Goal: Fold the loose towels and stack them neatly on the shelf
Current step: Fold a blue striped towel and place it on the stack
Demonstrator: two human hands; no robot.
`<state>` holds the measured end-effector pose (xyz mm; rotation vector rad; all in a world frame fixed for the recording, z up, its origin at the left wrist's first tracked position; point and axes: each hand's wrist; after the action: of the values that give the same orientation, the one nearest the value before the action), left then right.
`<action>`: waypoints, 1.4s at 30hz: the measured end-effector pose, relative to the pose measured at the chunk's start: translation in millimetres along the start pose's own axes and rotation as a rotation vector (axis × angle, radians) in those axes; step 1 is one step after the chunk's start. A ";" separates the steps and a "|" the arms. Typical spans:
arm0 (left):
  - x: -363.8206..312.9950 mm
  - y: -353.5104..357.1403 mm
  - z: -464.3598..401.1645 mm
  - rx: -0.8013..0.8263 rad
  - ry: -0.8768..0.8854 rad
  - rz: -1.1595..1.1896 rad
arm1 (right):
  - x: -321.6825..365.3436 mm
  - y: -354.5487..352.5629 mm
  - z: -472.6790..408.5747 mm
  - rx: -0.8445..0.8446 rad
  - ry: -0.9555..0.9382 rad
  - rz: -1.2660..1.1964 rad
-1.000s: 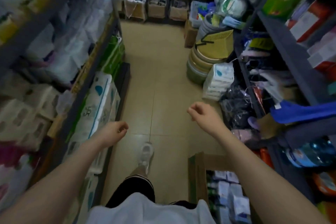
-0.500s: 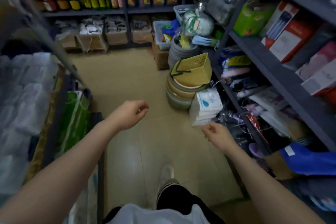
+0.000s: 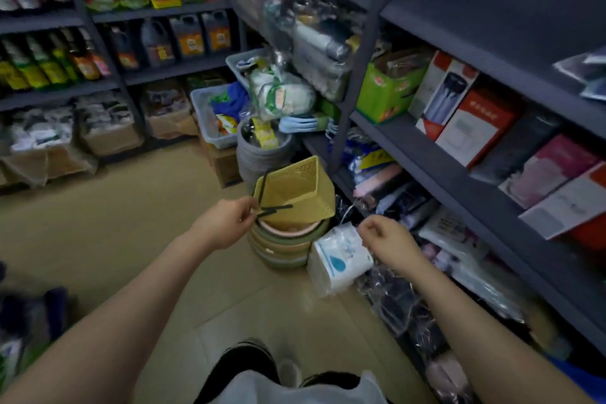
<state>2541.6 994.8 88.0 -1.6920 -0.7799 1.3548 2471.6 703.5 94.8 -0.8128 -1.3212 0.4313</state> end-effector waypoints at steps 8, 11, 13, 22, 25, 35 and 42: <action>-7.0 24.2 -187.1 0.227 0.291 -0.106 | 46.4 -48.0 -93.5 -0.288 -0.047 -0.001; -51.0 21.7 -250.1 0.176 0.487 0.001 | 50.6 -71.7 -121.3 -0.371 0.008 0.062; -90.3 17.4 -282.2 0.110 0.614 0.092 | 47.7 -93.0 -135.6 -0.419 0.065 0.132; -279.7 6.9 -338.0 -0.114 1.124 0.439 | 28.6 -226.9 -124.0 -0.953 0.108 0.434; -341.9 6.5 -330.9 -0.127 1.196 0.538 | 25.8 -276.6 -114.2 -1.130 0.028 0.538; -457.1 18.0 -310.8 -0.130 1.256 0.702 | -14.7 -380.5 -99.2 -1.057 0.108 1.000; -498.7 3.9 -270.4 0.034 1.313 0.906 | 14.7 -379.3 -129.2 -1.203 -0.057 0.600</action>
<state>2689.0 510.2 343.4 -2.4520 0.8260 0.4062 2537.2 427.6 378.2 -2.2369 -1.3130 0.0635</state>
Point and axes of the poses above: each hand's wrist, its own z-axis away from the middle knuckle, its own y-axis out of the palm, x = y × z, and after that the axes turned 15 degrees about -x, right-handed
